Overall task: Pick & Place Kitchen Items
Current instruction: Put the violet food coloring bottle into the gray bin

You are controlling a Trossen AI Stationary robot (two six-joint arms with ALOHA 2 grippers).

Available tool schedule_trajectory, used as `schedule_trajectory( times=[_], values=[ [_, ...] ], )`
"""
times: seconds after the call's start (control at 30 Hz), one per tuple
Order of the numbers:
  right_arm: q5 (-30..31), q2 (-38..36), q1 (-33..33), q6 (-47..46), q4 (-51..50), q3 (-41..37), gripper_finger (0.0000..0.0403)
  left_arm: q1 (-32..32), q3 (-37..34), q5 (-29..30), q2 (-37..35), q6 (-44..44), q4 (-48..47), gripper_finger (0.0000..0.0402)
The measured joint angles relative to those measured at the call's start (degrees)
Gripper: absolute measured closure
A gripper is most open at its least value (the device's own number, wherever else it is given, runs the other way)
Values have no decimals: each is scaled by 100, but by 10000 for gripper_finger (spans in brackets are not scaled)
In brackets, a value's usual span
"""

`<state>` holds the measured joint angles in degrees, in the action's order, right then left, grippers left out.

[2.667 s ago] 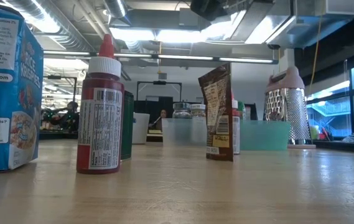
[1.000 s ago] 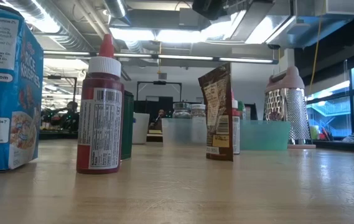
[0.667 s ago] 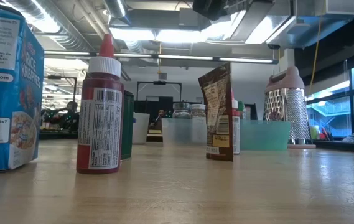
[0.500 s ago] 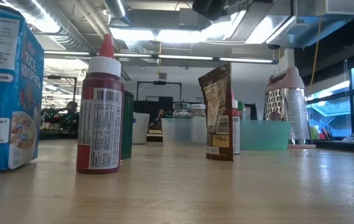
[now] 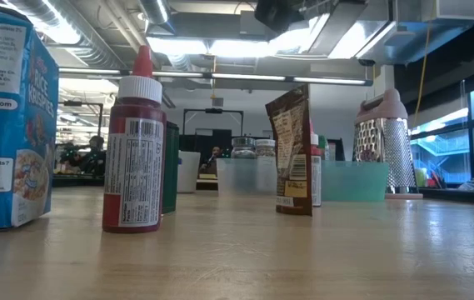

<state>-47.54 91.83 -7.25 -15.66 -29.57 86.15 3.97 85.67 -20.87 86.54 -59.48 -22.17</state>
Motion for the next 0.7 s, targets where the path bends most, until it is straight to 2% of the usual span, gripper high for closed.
schedule_trajectory(
  times=[0.1, 0.23, 0.3, 0.43, 0.53, 0.7],
  values=[
    [-95, 0, -92, 202, -153, 0, 129, 0, 0, 101, -4, 138, -73, 283],
    [-283, -37, -313, 633, -744, 0, 117, -23, 0, 402, -84, 395, -299, 283],
    [34, -91, -433, 713, -1158, 0, 117, -72, 1, 665, -171, 556, -500, 283],
    [1110, -277, -608, 737, -1856, -2, 117, -208, 176, 1369, -234, 899, -1111, 284],
    [1770, -456, -674, 675, -1991, -7, 117, -281, 390, 1925, -275, 1578, -1843, 284],
    [2190, -828, -659, 585, -1922, -4, 117, -33, 495, 2591, -297, 2680, -2913, 285]
  ],
)
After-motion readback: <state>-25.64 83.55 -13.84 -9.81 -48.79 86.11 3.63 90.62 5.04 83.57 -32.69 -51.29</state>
